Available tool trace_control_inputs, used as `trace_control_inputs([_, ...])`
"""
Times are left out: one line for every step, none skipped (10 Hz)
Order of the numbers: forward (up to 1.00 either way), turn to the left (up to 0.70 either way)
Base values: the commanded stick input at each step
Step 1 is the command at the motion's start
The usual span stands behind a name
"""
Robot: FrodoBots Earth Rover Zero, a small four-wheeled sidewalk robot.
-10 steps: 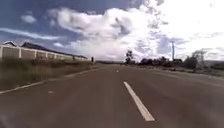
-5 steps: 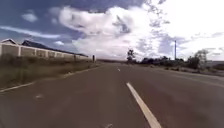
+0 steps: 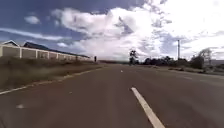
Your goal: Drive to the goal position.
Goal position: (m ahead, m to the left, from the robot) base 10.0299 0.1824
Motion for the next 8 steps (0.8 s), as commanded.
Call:
trace_control_inputs([1.00,0.00])
trace_control_inputs([1.00,0.00])
trace_control_inputs([1.00,0.00])
trace_control_inputs([1.00,0.00])
trace_control_inputs([1.00,0.00])
trace_control_inputs([1.00,0.00])
trace_control_inputs([1.00,0.00])
trace_control_inputs([1.00,0.00])
